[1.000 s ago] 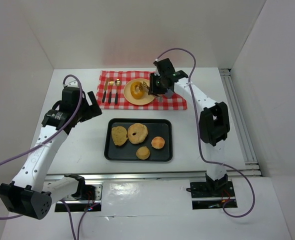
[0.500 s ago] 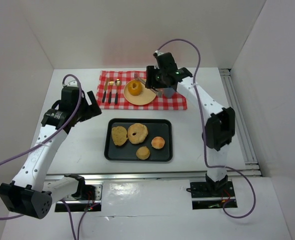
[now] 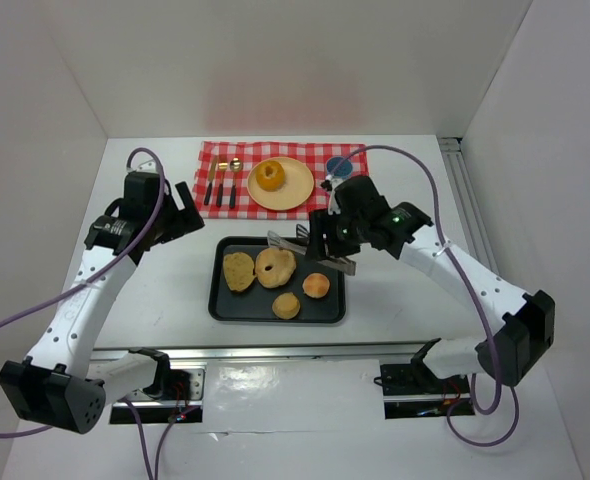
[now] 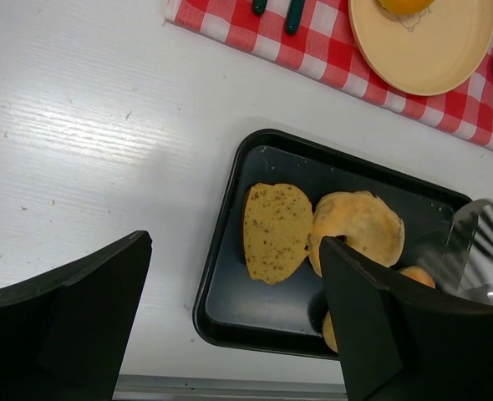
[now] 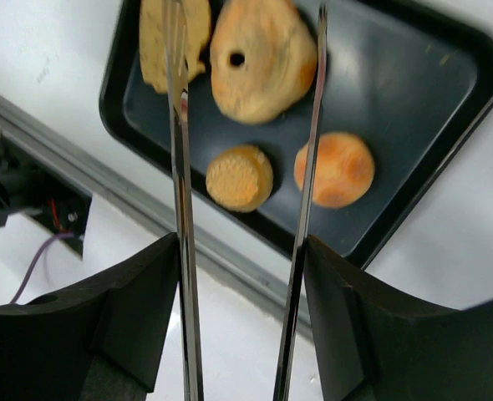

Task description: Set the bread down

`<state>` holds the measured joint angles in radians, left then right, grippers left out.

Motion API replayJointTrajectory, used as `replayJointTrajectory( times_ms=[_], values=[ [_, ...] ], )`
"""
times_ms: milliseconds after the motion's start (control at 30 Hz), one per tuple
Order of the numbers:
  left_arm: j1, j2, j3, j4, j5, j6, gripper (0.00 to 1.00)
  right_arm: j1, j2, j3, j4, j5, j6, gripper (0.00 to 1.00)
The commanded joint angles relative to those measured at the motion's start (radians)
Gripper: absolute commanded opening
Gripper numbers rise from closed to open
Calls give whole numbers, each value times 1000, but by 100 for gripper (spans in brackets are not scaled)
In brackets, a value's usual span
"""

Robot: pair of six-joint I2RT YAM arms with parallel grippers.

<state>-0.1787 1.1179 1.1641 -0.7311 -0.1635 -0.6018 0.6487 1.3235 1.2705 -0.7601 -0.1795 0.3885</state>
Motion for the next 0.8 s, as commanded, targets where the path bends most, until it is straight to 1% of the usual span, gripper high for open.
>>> replayJointTrajectory(
  times_ms=[0,133,467,567,600,633,700,733,767],
  values=[
    [8,-3,29,33,22,8,94,25,-12,-39,-38,-55,50,67],
    [8,-3,29,33,32,8,94,48,-3,-65,-47,-55,59,68],
    [8,-3,20,42,32,8,94,68,124,-79,-15,-34,18,68],
    [8,-3,20,42,32,8,94,68,151,-56,-15,-8,18,64],
    [8,-3,20,42,32,8,94,68,151,-40,-15,1,18,56],
    [8,-3,20,42,32,8,94,68,151,-31,-30,15,9,50],
    [8,-3,20,42,32,8,94,68,137,16,-70,58,9,40],
    [8,-3,20,42,32,8,94,68,137,36,-88,78,9,31],
    [8,-3,20,42,32,8,94,68,126,61,-106,98,0,29]
  ],
)
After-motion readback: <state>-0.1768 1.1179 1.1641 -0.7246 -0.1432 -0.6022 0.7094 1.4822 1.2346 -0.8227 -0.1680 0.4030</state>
